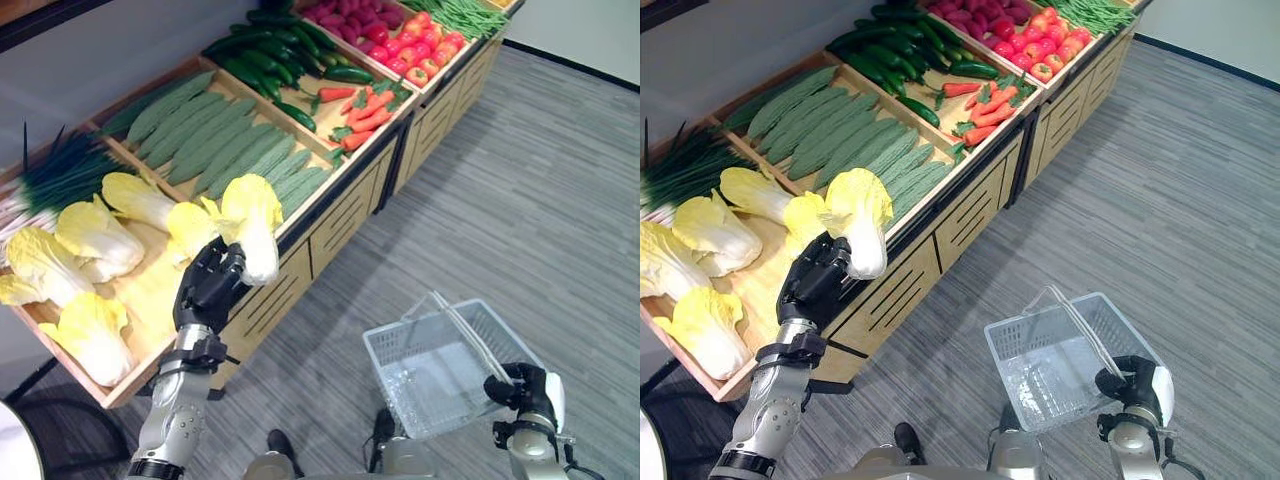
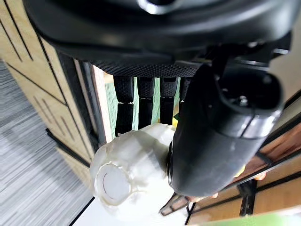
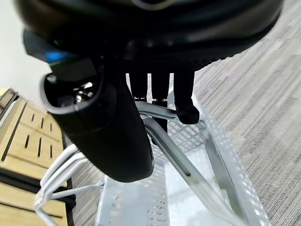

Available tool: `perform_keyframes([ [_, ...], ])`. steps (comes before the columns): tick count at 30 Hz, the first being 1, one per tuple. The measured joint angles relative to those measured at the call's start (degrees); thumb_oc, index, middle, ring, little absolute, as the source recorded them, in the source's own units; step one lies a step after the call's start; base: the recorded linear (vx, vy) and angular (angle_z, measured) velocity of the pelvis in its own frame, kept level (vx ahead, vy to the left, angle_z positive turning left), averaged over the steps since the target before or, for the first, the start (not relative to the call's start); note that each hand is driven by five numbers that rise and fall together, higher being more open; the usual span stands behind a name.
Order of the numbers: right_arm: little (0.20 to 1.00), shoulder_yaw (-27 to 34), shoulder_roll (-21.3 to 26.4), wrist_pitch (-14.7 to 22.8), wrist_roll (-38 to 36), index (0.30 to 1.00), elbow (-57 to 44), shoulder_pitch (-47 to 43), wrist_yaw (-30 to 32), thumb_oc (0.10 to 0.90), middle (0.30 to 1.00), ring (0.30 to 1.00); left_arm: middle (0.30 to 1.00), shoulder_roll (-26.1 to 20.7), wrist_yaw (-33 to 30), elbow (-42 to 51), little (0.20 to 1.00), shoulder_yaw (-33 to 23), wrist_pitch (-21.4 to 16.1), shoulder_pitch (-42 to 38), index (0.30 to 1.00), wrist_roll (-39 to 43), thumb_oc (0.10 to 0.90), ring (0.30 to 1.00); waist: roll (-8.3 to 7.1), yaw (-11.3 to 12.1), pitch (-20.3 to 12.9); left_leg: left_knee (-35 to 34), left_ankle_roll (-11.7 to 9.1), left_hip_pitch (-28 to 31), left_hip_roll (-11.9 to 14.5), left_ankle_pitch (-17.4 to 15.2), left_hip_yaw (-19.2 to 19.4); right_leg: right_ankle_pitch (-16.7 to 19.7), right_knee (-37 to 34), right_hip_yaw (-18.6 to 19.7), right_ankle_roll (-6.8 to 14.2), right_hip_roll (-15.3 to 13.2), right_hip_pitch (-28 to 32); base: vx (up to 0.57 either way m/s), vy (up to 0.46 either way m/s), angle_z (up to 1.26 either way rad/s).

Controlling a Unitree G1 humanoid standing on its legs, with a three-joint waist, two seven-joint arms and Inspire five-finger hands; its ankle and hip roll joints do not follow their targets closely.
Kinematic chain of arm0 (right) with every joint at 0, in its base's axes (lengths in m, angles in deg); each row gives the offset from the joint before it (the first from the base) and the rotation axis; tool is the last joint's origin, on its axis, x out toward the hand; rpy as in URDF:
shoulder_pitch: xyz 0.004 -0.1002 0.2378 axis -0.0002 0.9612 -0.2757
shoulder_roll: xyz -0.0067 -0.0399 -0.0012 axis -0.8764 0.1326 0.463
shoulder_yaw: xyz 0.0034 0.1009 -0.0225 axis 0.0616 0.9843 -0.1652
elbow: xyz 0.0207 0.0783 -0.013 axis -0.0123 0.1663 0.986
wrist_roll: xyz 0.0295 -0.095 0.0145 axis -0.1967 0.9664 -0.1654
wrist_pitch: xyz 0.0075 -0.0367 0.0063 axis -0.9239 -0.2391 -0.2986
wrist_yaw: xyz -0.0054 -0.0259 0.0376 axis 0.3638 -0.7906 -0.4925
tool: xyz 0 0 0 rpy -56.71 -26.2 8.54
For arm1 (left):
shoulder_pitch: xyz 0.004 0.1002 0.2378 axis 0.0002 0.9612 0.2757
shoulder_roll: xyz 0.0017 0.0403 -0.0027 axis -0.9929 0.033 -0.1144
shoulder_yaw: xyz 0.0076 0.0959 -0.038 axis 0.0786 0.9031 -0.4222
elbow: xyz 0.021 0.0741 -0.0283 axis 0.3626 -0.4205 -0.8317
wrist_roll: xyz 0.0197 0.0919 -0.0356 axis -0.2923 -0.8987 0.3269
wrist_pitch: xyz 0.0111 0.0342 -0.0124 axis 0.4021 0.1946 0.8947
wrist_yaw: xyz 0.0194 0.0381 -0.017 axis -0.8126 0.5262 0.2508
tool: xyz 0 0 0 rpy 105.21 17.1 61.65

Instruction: Get the vegetables into the basket

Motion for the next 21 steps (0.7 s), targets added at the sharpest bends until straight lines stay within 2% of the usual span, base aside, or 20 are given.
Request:
perform_keyframes([
  [3, 0.3, 0.01, 0.1, 0.0, 0.03, 0.3, -0.76, 0.8, 0.62, 0.4, 0.3, 0.3, 0.3, 0.34, 0.04, 0.07, 0.3, 1.96, 0.03, -0.47, 0.3, 0.01, 0.4, 0.3, 0.73, -0.51, -0.29, 2.17, -0.1, -1.5, 0.72, 0.17, -0.34, 0.12, 0.03, 0.3, -0.29, 0.49, -0.88, -0.05, -0.226, -0.13],
  [4, 0.3, 0.24, 0.1, 0.0, 0.01, 0.3, -0.7, 1.05, 0.8, 0.4, 0.3, 0.3, 0.3, 0.31, 0.03, 0.04, 0.3, 3.38, 0.39, -0.49, 0.3, 0.02, 0.4, 0.3, 0.72, -0.27, -0.26, 4.97, -0.12, -2.24, 1.39, 0.19, -0.85, 0.09, -0.5, 0.99, -0.44, 0.41, -0.71, 0.02, -0.118, -0.31],
  [5, 0.3, 0.3, 0.09, 0.0, 0.06, 0.3, -0.7, 1.1, 0.89, 0.4, 0.3, 0.3, 0.3, 0.27, 0.07, 0.06, 0.3, 3.86, 0.56, -0.43, 0.3, 0.0, 0.4, 0.3, 0.51, -0.05, -0.13, 7.42, -0.21, -2.67, 1.15, 0.24, -3.76, -0.28, -0.4, 2.51, -1.23, 0.65, -0.67, 0.05, -0.07, -1.02],
  [6, 0.3, 0.32, 0.78, 0.17, 1.05, 0.3, -0.9, 0.34, 1.25, 0.4, 0.3, 0.3, 0.3, 0.3, 0.15, 0.07, 0.3, 4.16, 0.79, 0.28, 0.3, 0.0, 0.4, 0.3, -0.85, 1.91, 0.52, 12.83, -1.44, -4.52, 0.48, -0.1, -15.5, 1.01, -1.25, 7.05, -3.49, -0.46, 0.0, 0.07, 0.021, -1.04],
  [7, 0.3, 0.4, 1.7, 0.2, 1.15, 0.3, -1.02, -0.22, 1.68, 0.4, 0.3, 0.3, 0.3, 0.34, 0.43, 0.2, 0.3, 4.47, 0.82, 0.37, 0.3, -0.06, 0.4, 0.3, -0.49, 1.41, 0.37, 9.31, -3.93, -4.07, -0.45, -1.7, -19.29, 2.19, -2.81, 7.75, -3.67, -0.69, 0.43, 0.09, 0.022, -1.07],
  [8, 0.3, 0.45, 2.37, 0.2, 1.15, 0.3, -0.87, -0.65, 2.02, 0.4, 0.3, 0.3, 0.3, 0.43, 0.7, 0.49, 0.3, 4.75, 0.83, 0.01, 0.3, -0.38, 0.4, 0.3, -0.22, 1.04, 0.4, 4.59, -4.65, -3.85, -0.77, -2.04, -22.79, 2.73, -3.42, 9.46, -2.69, -0.73, 0.17, 0.09, 0.032, -0.54],
  [9, 0.3, 0.35, 2.64, 0.19, 1.15, 0.3, -0.32, -1.48, 2.11, 0.4, 0.3, 0.3, 0.3, 0.37, 0.83, 1.45, 0.3, 4.74, 0.79, -0.09, 0.3, -1.18, 0.4, 0.3, -0.25, 1.68, 0.42, -0.25, -4.65, -4.16, -1.94, -1.98, -30.27, 2.72, -3.94, 11.11, -2.73, -0.36, -0.81, 0.05, 0.039, -0.74],
  [10, 0.3, 0.44, 2.79, 0.16, 1.15, 0.3, 0.45, -2.74, 2.26, 0.4, 0.3, 0.3, 0.3, 0.3, 1.38, 2.01, 0.3, 4.79, 0.66, -0.47, 0.3, -1.19, 0.4, 0.3, -0.41, 2.3, 0.68, -2.2, -4.51, -5.74, -2.21, -1.87, -34.83, 2.72, -4.14, 12.88, -2.71, 0.1, -2.1, 0.06, 0.079, -0.7],
  [12, 0.3, 0.43, 3.18, 0.12, 1.2, 0.3, 0.6, -3.38, 2.83, 0.4, 0.3, 0.3, 0.3, 0.36, 1.43, 1.79, 0.3, 5.25, 0.73, -1.07, 0.3, -1.18, 0.4, 0.3, -0.3, 1.71, 0.82, -1.97, -4.65, -8.48, -2.58, -1.53, -34.78, 3.08, -4.21, 13.53, -2.16, 0.25, -2.85, 0.08, 0.135, -0.53],
  [13, 0.3, 0.41, 3.35, 0.13, 1.35, 0.3, 0.61, -3.36, 3.1, 0.4, 0.3, 0.3, 0.3, 0.43, 1.39, 1.79, 0.3, 5.26, 0.72, -0.75, 0.3, -1.12, 0.4, 0.3, 0.06, 1.65, 0.78, -1.44, -3.75, -8.53, -2.54, -1.99, -34.06, 3.27, -4.22, 14.54, -1.71, 0.65, -2.71, 0.14, 0.293, -0.86],
  [14, 0.3, 0.3, 3.27, 0.16, 1.67, 0.3, 0.5, -2.92, 3.31, 0.4, 0.3, 0.3, 0.3, 0.11, 1.34, 1.79, 0.3, 4.98, 0.72, -0.61, 0.3, -1.11, 0.4, 0.3, 0.33, 1.54, 1.12, -0.31, -2.03, -7.79, -2.78, -0.13, -30.85, 3.21, -4.23, 15.57, -0.59, 0.29, -2.1, 0.15, 0.341, -0.88],
  [17, 0.3, 0.27, 2.29, 0.19, 1.6, 0.3, 0.38, -1.52, 3.28, 0.4, 0.3, 0.3, 0.3, -1.05, 1.28, 1.8, 0.3, 5.1, 0.58, -0.63, 0.3, -0.96, 0.4, 0.3, -2.63, 0.48, 1.97, -1.74, 1.12, -5.34, -7.68, 0.91, -27.65, 4.01, -3.77, 15.82, 2.08, -4.83, -1.64, 0.09, 0.291, -0.43],
  [18, 0.3, 0.21, 1.95, 0.14, 1.62, 0.3, 0.38, -1.18, 3.28, 0.4, 0.3, 0.3, 0.3, -1.19, 1.29, 1.81, 0.3, 5.12, 0.57, -0.54, 0.3, -0.96, 0.4, 0.3, -2.84, 0.31, 2.06, -1.75, 2.48, -4.82, -8.7, 1.03, -27.02, 4.44, -3.27, 16.02, 3.51, -6.21, -1.6, 0.04, 0.243, -0.23],
  [19, 0.3, -0.03, 1.45, -0.12, 1.63, 0.3, 0.4, -0.77, 3.2, 0.4, 0.3, 0.3, 0.3, -1.58, 1.29, 1.81, 0.3, 5.15, 0.57, -0.53, 0.3, -0.96, 0.4, 0.3, -2.92, 0.44, 2.06, -1.7, 2.68, -4.21, -9.62, 0.71, -26.06, 4.77, -3.06, 15.3, 4.01, -6.96, -1.65, 0.03, 0.326, -0.49],
  [21, 0.3, 0.26, 1.07, -0.18, 2.01, 0.3, -0.73, -1.34, 3.03, 0.4, 0.3, 0.3, 0.3, -2.63, 1.22, 1.77, 0.3, 5.11, 0.42, -0.58, 0.3, -0.95, 0.4, 0.3, -3.08, 0.97, 2.08, -1.7, 3.8, -2.82, -10.97, -0.31, -21.76, 7.53, -1.65, 18.18, 6.33, -7.95, -3.65, -0.03, 0.276, -0.78],
])
